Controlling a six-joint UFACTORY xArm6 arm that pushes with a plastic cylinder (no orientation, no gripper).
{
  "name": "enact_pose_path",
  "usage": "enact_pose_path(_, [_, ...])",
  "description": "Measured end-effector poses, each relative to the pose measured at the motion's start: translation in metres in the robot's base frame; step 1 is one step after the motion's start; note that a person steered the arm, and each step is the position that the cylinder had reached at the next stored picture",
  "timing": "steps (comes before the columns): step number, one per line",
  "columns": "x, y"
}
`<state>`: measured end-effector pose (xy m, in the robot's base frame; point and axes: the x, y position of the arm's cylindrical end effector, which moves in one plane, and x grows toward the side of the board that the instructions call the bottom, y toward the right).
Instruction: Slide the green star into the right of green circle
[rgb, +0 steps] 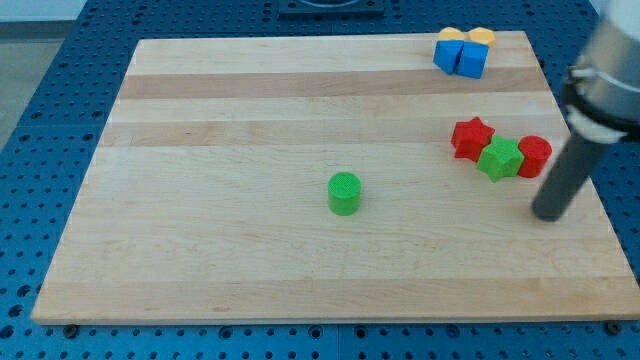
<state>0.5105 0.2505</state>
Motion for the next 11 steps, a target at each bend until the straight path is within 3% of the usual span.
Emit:
enact_pose_path(1, [-0.011,0.038])
enact_pose_path(2, [-0.024,0.039])
enact_pose_path(8, [-0.050,-0.019])
enact_pose_path(11, [-0.053,-0.019])
